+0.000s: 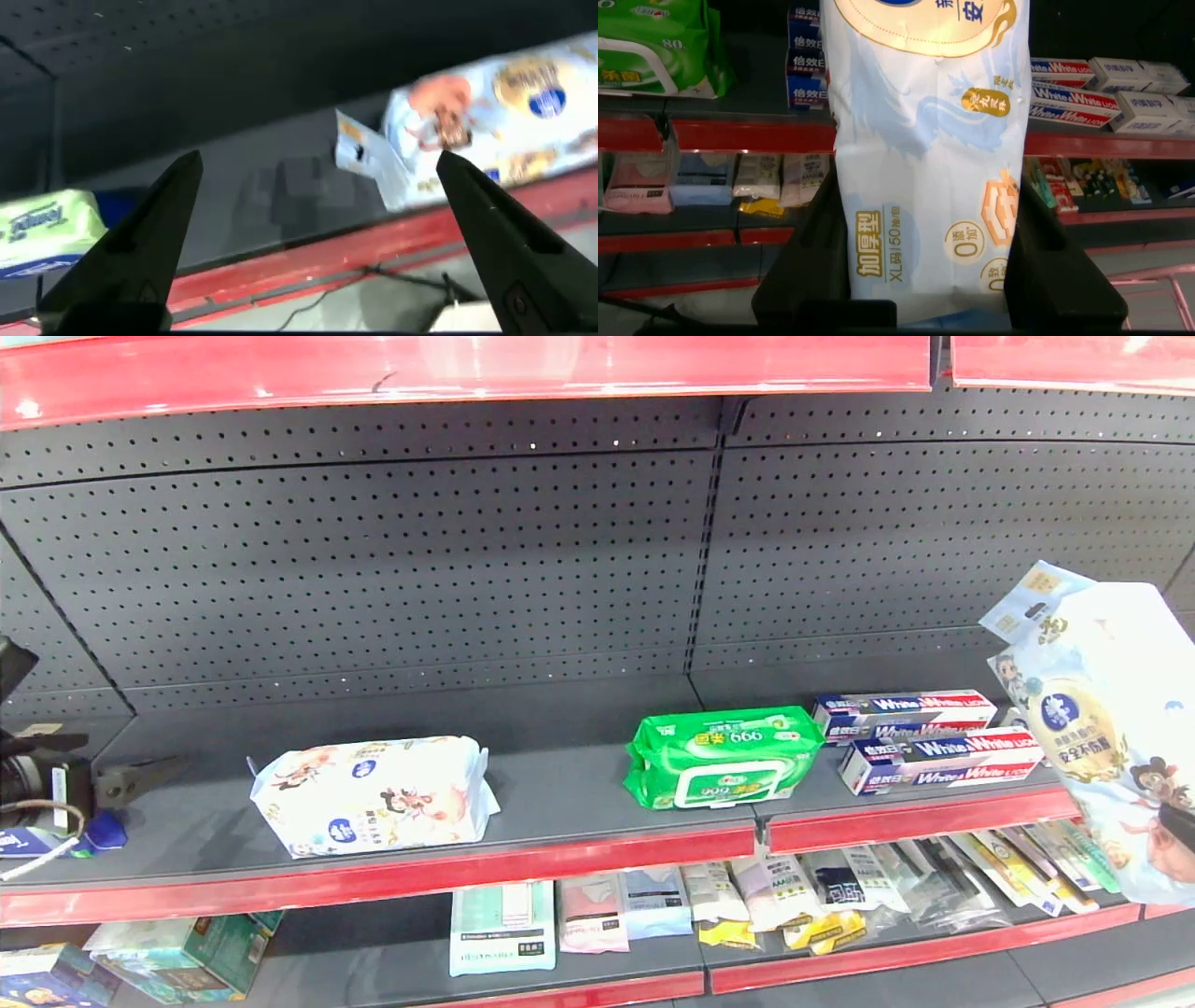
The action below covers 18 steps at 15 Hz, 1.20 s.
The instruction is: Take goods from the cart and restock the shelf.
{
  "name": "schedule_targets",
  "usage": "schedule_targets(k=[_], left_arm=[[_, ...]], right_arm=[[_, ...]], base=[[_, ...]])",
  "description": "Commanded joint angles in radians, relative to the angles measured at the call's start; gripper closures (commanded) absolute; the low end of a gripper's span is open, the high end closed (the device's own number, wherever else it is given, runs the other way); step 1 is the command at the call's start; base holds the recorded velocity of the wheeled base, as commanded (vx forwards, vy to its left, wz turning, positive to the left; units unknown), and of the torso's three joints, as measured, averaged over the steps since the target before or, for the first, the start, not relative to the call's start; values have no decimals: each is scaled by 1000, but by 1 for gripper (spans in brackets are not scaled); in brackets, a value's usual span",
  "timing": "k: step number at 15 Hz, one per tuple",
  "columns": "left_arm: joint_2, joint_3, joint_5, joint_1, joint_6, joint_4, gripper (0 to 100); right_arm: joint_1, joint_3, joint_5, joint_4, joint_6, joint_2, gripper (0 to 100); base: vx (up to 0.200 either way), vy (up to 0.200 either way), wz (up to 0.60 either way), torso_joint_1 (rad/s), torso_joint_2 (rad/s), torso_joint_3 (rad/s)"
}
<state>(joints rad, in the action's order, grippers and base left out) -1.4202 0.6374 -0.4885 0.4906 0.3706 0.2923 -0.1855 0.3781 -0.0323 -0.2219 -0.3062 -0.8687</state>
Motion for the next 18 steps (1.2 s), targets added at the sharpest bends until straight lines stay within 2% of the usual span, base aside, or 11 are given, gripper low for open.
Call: schedule_targets(k=[1,2,3,5,6,7,9,11,12,15,18], left_arm=[[-26,-4,312,-181,-276,136,0],[-40,-7,499,-261,-378,163,0],[-39,-12,597,-314,-453,166,0],[17,-30,599,-403,-615,180,0],[162,-87,548,-508,-702,157,0],[287,-148,472,-527,-662,108,0],[566,-245,331,-532,-475,-62,0],[820,-294,294,-532,-360,-269,0],[1024,-354,284,-534,-323,-366,0],[1333,-406,243,-560,-317,-483,0],[1333,-400,260,-558,-303,-486,0]], right_arm=[[0,1,0,-2,-1,-7,100],[-2,4,0,-4,-1,-9,100],[-2,10,0,-4,-1,-10,100],[-2,18,0,-5,1,-16,100],[-2,25,-1,-5,7,-26,100],[-2,30,-12,-5,24,-38,100],[0,33,-34,-7,32,-58,100],[0,31,-86,-7,33,-61,100],[0,41,-100,-8,47,-75,100],[0,79,-107,-5,50,-75,100],[3,110,-149,-4,35,-78,100]], base=[[0,0,0,0,0,0],[0,0,0,0,0,0],[0,0,0,0,0,0],[0,0,0,0,0,0],[0,0,0,0,0,0],[0,0,0,0,0,0],[0,0,0,0,0,0],[0,0,0,0,0,0],[0,0,0,0,0,0],[0,0,0,0,0,0],[0,0,0,0,0,0]])
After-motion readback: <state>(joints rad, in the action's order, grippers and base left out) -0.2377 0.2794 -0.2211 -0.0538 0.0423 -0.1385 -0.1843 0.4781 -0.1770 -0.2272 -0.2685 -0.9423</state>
